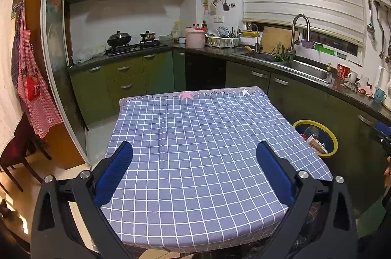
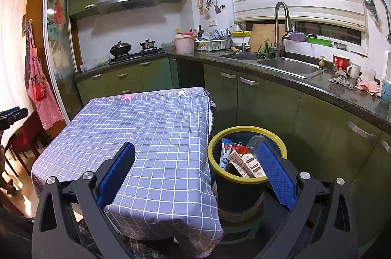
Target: Collect trash
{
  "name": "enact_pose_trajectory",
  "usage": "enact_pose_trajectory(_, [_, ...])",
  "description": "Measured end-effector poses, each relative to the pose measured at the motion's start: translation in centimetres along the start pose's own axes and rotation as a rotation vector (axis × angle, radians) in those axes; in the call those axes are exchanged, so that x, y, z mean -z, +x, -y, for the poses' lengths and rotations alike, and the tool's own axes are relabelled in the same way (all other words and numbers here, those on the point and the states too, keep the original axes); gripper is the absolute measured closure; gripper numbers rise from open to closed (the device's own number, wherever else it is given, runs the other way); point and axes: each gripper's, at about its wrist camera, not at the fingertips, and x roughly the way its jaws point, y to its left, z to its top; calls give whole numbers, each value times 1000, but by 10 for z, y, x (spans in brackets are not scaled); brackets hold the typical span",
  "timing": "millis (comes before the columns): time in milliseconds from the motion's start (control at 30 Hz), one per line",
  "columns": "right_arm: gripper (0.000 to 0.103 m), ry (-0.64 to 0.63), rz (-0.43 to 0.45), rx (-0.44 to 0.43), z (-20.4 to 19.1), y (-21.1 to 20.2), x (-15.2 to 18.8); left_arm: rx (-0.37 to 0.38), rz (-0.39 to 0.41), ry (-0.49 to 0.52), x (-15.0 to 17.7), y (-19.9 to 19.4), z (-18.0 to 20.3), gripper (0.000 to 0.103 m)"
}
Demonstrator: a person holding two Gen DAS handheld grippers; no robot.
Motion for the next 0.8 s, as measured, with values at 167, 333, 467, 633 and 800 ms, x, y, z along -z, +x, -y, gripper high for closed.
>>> enact_pose_trajectory(167, [5, 1, 0, -2, 1, 1, 1, 4, -2, 4, 1, 0, 0, 7])
enact_pose_trajectory(333, [5, 2, -3, -3, 2, 1, 3, 3, -5, 6, 2, 1, 1, 7])
enact_pose_trajectory(467, [5, 2, -2, -4, 3, 1, 3, 4, -7, 8, 2, 2, 0, 7])
enact_pose_trajectory(633, [5, 2, -3, -4, 3, 1, 3, 6, -6, 8, 2, 1, 1, 7])
enact_pose_trajectory(800, [5, 2, -4, -4, 3, 1, 3, 5, -7, 14, 2, 2, 2, 7])
